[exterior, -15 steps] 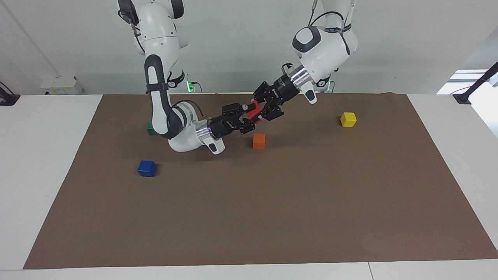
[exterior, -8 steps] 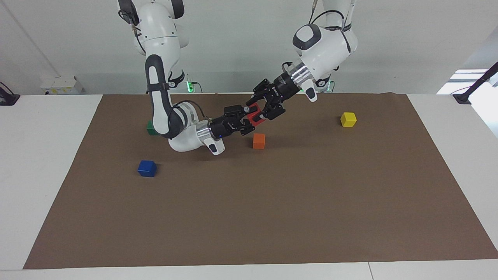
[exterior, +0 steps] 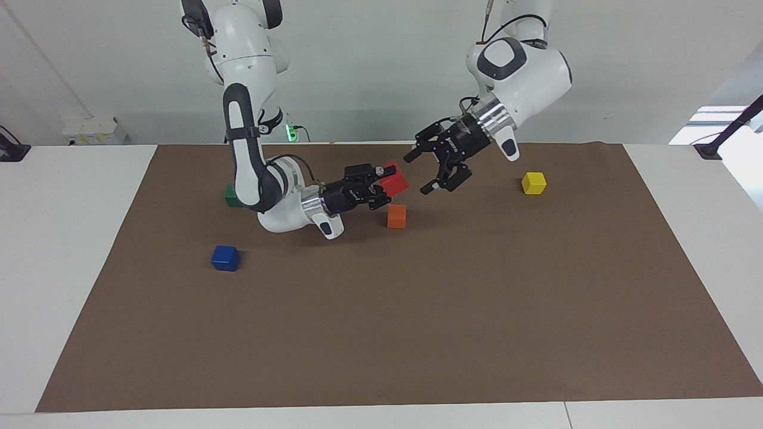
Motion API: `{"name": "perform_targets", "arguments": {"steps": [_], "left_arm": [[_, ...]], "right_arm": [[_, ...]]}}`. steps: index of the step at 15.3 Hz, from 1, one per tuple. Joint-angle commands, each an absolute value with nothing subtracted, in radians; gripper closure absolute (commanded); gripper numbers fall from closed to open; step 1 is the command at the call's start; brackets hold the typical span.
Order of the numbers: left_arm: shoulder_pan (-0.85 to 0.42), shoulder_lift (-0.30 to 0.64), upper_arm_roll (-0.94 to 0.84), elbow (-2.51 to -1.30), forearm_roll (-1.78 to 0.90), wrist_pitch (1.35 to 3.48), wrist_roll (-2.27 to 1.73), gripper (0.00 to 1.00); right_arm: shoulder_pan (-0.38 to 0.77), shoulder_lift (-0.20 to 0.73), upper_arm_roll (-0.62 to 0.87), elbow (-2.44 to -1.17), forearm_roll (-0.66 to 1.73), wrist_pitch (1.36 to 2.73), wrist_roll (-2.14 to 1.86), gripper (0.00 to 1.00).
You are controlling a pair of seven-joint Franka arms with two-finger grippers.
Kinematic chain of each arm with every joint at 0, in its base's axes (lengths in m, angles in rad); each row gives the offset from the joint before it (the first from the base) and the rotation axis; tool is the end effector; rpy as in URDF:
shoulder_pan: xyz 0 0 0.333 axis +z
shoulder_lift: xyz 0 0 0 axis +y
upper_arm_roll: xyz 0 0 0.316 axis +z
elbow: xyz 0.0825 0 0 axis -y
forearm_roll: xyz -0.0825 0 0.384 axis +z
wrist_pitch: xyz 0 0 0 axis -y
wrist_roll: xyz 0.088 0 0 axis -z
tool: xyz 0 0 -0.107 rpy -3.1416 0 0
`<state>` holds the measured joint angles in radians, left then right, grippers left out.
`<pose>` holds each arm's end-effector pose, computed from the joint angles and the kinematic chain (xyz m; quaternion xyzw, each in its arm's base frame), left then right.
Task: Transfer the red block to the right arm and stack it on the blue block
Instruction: 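Open the left gripper and withdraw it while the right gripper holds the cube, then carry the red cube with the right gripper over the blue cube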
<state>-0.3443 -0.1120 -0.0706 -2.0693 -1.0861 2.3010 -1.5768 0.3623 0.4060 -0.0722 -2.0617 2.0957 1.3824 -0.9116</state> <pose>0.5014 -0.2426 0.5269 0.5565 0.6924 -0.2848 0.3602 0.5373 0.2737 0.3259 -0.5341 0.0006 -0.0029 0.8454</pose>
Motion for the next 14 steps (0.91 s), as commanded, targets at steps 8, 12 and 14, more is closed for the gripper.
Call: {"name": "perform_targets", "arguments": {"steps": [8, 12, 14], "left_arm": [[0.032, -0.118, -0.075, -1.962, -0.751, 1.809, -0.894, 0.00], [0.045, -0.095, -0.077, -1.893, -0.412, 1.687, -0.382, 0.00], [0.035, -0.087, -0.078, -1.878, -0.280, 1.672, -0.220, 0.00]], "right_arm": [[0.353, 0.325, -0.072, -2.059, 2.077, 1.567, -0.816, 1.00], [0.345, 0.223, -0.074, -2.057, 1.979, 1.771, -0.695, 1.00], [0.319, 0.169, -0.077, -2.057, 1.863, 1.857, -0.603, 1.00]]}}
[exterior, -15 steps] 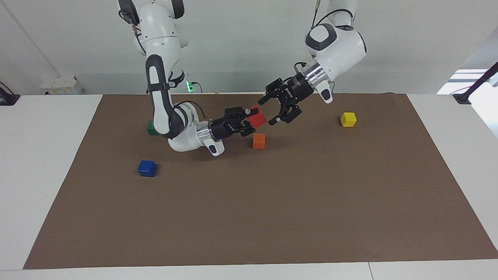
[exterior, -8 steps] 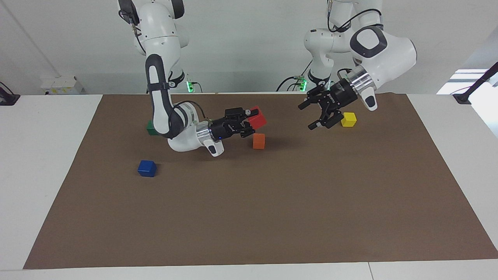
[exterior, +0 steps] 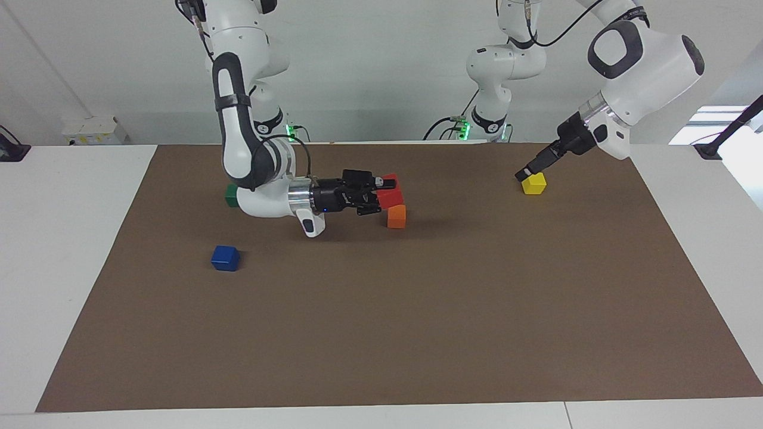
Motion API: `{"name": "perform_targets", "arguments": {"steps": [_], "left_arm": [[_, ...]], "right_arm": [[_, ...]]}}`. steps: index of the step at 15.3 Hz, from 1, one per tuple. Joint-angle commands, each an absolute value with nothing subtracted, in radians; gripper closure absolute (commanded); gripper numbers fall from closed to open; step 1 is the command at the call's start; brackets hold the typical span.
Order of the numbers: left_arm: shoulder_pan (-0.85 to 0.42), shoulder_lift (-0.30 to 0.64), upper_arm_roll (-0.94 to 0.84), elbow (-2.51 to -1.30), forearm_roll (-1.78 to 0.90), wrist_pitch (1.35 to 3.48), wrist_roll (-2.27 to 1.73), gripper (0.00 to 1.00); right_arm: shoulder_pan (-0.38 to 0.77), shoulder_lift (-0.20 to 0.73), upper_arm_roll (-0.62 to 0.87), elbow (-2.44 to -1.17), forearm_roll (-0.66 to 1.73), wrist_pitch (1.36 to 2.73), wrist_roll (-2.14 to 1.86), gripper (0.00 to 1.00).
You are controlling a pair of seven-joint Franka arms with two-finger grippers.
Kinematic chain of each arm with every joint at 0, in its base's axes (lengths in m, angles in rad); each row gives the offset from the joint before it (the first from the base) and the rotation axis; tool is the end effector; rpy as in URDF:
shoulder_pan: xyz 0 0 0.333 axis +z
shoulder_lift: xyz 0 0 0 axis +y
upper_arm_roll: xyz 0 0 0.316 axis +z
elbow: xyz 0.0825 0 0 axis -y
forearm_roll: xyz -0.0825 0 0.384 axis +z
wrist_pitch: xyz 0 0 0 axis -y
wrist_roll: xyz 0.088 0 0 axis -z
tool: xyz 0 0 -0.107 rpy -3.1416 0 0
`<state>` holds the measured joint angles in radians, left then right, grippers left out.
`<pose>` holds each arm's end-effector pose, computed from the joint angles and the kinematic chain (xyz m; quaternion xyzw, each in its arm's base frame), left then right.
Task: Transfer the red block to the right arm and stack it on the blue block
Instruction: 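Carry the red cube with the right gripper over the blue cube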
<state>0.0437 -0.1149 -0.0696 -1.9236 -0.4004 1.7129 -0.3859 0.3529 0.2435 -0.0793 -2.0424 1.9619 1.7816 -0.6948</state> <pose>0.5164 -0.0512 0.5379 0.9570 0.2128 -0.0850 0.1778 0.5589 0.2421 0.3829 -0.6564 0.0746 -0.0215 0.7504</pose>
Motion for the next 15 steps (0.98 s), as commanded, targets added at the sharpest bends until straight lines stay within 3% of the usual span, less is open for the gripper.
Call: {"name": "perform_targets", "arguments": {"steps": [1, 5, 10, 15], "left_arm": [[0.035, -0.087, -0.077, -1.878, -0.246, 1.674, -0.160, 0.00], [0.035, -0.089, -0.083, -1.853, -0.057, 1.677, 0.009, 0.00], [0.043, -0.087, -0.083, -1.784, 0.011, 1.637, 0.044, 0.00], [0.041, -0.094, -0.083, -1.772, 0.003, 1.618, 0.038, 0.00]], "right_arm": [[0.299, 0.140, -0.077, -2.057, 1.802, 1.894, -0.554, 1.00], [0.201, 0.077, -0.078, -2.030, 1.529, 1.911, -0.364, 1.00], [0.098, 0.083, -0.080, -1.919, 1.093, 1.945, -0.180, 1.00], [0.055, 0.089, -0.084, -1.806, 0.448, 1.957, 0.012, 1.00]]}}
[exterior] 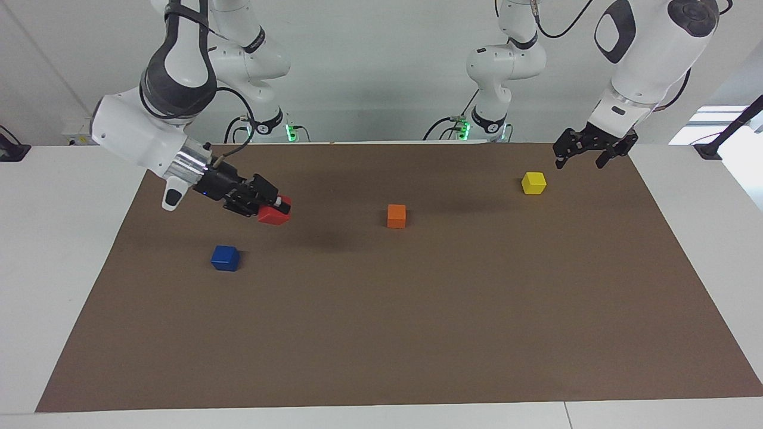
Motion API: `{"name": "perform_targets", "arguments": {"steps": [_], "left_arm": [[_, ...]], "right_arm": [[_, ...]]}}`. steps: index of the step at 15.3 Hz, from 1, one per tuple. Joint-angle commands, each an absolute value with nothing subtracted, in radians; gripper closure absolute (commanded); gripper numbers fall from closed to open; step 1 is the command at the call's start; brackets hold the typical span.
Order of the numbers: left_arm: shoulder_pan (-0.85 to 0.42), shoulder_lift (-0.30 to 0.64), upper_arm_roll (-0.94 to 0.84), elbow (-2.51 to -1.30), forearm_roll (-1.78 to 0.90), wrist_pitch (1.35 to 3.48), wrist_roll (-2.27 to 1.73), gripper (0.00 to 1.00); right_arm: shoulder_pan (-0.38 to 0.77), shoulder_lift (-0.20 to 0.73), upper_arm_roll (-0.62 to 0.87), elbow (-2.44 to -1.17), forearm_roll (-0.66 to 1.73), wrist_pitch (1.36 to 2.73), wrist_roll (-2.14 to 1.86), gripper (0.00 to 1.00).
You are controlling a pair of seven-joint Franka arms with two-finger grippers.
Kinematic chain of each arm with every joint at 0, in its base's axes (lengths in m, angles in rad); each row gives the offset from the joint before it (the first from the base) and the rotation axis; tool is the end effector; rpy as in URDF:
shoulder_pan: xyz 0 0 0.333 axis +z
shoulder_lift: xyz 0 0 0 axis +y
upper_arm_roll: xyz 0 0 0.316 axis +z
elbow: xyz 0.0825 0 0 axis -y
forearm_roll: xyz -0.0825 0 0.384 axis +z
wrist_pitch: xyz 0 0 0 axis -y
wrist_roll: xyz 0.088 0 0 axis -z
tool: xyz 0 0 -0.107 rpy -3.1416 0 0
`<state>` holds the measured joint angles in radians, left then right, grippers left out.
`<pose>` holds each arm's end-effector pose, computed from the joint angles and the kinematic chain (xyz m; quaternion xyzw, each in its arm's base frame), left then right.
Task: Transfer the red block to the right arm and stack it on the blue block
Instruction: 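Carry the red cube with the right gripper over the blue cube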
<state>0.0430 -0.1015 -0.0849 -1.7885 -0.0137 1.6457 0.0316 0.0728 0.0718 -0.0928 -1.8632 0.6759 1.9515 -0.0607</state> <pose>0.5240 -0.0253 0.5824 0.9991 -0.0358 -0.0208 0.0024 0.5888 0.0311 0.4906 -0.9467 0.1012 -0.0206 0.3051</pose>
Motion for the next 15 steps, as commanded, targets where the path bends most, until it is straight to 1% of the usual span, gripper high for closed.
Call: {"name": "perform_targets", "arguments": {"steps": [1, 3, 5, 8, 10, 11, 12, 14, 15], "left_arm": [[0.040, -0.094, -0.083, -1.778, 0.000, 1.623, 0.040, 0.00], [0.035, -0.083, -0.075, -1.769, 0.000, 1.644, 0.043, 0.00], [0.038, -0.069, -0.089, -1.740, 0.003, 1.623, 0.043, 0.00], [0.040, -0.011, -0.080, -1.672, 0.011, 1.548, 0.043, 0.00], [0.043, 0.009, -0.078, -1.629, 0.012, 1.513, 0.043, 0.00], [0.041, 0.003, -0.080, -1.631, 0.011, 1.519, 0.043, 0.00], [0.041, 0.002, -0.081, -1.631, 0.012, 1.520, 0.043, 0.00], [0.038, 0.014, -0.075, -1.621, 0.017, 1.519, 0.044, 0.00], [0.035, 0.017, -0.075, -1.612, 0.026, 1.528, 0.043, 0.00]], "right_arm": [[0.052, 0.092, -0.084, -1.802, 0.336, 1.957, 0.030, 1.00], [0.052, 0.095, -0.083, -1.812, 0.165, 1.962, 0.086, 1.00], [0.057, 0.101, -0.080, -1.833, 0.025, 1.977, 0.149, 1.00], [0.052, 0.127, -0.080, -1.902, 0.005, 2.075, 0.166, 1.00], [0.052, 0.146, -0.081, -1.916, 0.005, 2.120, 0.173, 1.00], [0.052, 0.153, -0.081, -1.920, 0.005, 2.131, 0.182, 1.00], [0.054, 0.152, -0.081, -1.955, 0.005, 2.152, 0.201, 1.00], [0.055, 0.147, -0.081, -2.023, 0.003, 2.280, 0.216, 1.00], [0.054, 0.152, -0.081, -2.034, 0.003, 2.298, 0.216, 1.00]]}}
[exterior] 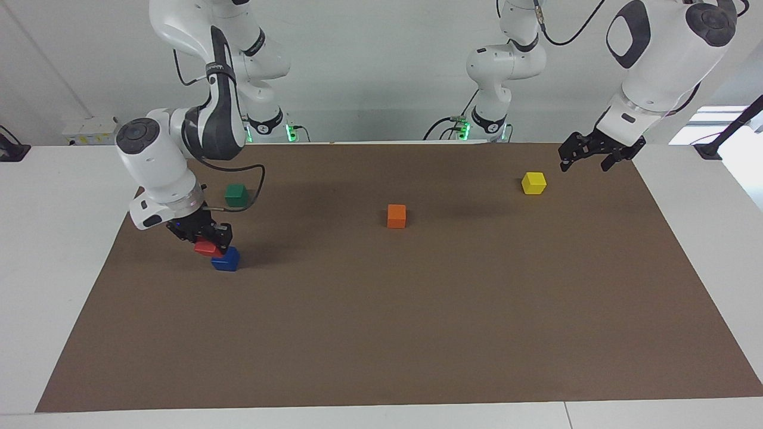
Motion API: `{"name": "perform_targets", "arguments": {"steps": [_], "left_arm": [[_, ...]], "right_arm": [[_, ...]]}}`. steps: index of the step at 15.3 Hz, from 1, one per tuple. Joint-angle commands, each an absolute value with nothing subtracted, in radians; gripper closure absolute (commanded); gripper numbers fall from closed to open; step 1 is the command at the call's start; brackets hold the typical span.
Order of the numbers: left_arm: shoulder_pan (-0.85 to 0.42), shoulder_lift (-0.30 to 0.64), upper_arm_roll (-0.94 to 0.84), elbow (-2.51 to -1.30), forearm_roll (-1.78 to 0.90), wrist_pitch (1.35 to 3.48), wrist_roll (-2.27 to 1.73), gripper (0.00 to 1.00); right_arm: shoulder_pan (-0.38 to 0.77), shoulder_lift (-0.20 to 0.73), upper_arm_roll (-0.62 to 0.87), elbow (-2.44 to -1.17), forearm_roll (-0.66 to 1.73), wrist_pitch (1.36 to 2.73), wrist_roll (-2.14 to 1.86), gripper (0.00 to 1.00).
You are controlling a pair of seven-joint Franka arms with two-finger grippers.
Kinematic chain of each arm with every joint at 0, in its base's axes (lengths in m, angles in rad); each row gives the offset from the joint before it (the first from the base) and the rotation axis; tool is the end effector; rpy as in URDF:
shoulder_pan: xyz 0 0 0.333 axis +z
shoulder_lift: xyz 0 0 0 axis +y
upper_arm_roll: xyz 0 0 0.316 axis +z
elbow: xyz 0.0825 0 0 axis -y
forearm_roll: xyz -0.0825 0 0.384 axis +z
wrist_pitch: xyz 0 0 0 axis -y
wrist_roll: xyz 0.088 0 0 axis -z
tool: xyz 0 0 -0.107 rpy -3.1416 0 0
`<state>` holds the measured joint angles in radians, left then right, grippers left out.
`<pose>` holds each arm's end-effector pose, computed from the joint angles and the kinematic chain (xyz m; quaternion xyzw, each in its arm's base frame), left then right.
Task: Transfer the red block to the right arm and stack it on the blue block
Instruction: 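Carry the red cube with the right gripper over the blue cube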
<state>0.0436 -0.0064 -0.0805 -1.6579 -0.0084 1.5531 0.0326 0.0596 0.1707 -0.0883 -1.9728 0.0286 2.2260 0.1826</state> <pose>0.5465 -0.0212 0.5857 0.9982 -0.0346 -0.0492 0.0038 0.5987 -0.0146 0.3926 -0.9928 0.1126 -0.0412 0.0074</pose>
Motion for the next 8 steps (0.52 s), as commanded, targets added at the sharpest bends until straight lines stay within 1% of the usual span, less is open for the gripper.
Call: {"name": "perform_targets", "arguments": {"steps": [1, 4, 7, 8], "left_arm": [[0.034, 0.009, -0.081, -1.617, 0.023, 1.551, 0.043, 0.00], [0.021, 0.009, -0.068, -1.621, 0.023, 1.569, 0.048, 0.00], [0.020, 0.002, -0.052, -1.626, 0.023, 1.566, 0.048, 0.00], [0.020, 0.002, -0.049, -1.625, 0.021, 1.569, 0.045, 0.00]], "right_arm": [[0.052, 0.156, -0.081, -2.039, 0.003, 2.304, 0.219, 1.00], [0.041, 0.161, -0.081, -2.048, 0.002, 2.307, 0.218, 1.00], [0.038, 0.153, -0.081, -2.115, -0.008, 2.399, 0.210, 1.00], [0.034, 0.152, -0.081, -2.121, -0.009, 2.407, 0.209, 1.00]]}}
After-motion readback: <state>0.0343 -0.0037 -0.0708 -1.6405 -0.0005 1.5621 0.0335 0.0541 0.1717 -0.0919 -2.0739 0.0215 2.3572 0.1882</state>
